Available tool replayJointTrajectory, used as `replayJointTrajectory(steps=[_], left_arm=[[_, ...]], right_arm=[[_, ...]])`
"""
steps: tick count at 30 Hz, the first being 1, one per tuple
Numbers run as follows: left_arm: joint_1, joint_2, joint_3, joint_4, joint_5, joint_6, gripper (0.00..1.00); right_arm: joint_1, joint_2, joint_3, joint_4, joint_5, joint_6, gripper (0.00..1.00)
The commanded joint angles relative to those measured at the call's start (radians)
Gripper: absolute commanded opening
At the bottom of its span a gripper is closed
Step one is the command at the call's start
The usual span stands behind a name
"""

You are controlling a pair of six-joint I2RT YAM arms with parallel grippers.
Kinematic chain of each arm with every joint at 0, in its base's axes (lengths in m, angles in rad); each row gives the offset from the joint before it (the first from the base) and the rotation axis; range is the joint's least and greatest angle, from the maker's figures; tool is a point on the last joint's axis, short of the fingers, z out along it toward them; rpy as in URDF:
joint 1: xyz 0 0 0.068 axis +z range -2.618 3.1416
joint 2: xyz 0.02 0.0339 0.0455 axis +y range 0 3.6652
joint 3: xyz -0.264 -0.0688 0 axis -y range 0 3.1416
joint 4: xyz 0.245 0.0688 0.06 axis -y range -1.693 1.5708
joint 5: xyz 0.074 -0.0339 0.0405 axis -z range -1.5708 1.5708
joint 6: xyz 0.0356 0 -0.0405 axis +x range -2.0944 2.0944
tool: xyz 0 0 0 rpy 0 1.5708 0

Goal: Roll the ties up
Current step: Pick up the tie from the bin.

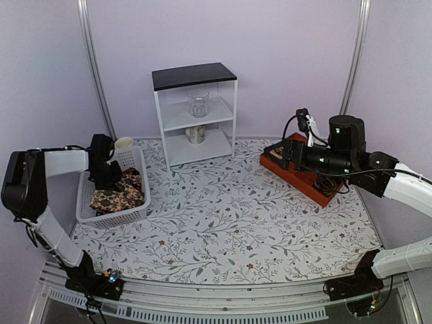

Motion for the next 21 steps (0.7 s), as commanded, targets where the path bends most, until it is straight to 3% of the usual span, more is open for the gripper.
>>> replayJointTrajectory(steps=[1, 2, 9, 14, 21], left_arm=[[0.007, 0.01, 0.051, 0.042, 0.031, 0.047, 0.08], [0.008, 0.009, 0.059, 0.026, 0.024, 0.044, 0.0], [0.004, -0.135, 0.117, -0.062, 0.086, 0.019, 0.0], [-0.016, -0.317, 0.209, -0.144, 0.286, 0.055, 0.0], [-0.074, -0.503, 0.325, -0.082, 0.589, 0.015, 0.0]], right_arm=[[0.007, 0.019, 0.022, 0.033, -0.02, -0.032, 0.92], [0.007, 0.019, 0.023, 0.034, -0.018, -0.035, 0.91], [0.007, 0.012, 0.029, 0.059, -0.025, -0.043, 0.91], [0.008, 0.01, 0.0, 0.137, -0.027, -0.035, 0.88], [0.024, 0.068, -0.007, 0.293, -0.112, 0.033, 0.86]])
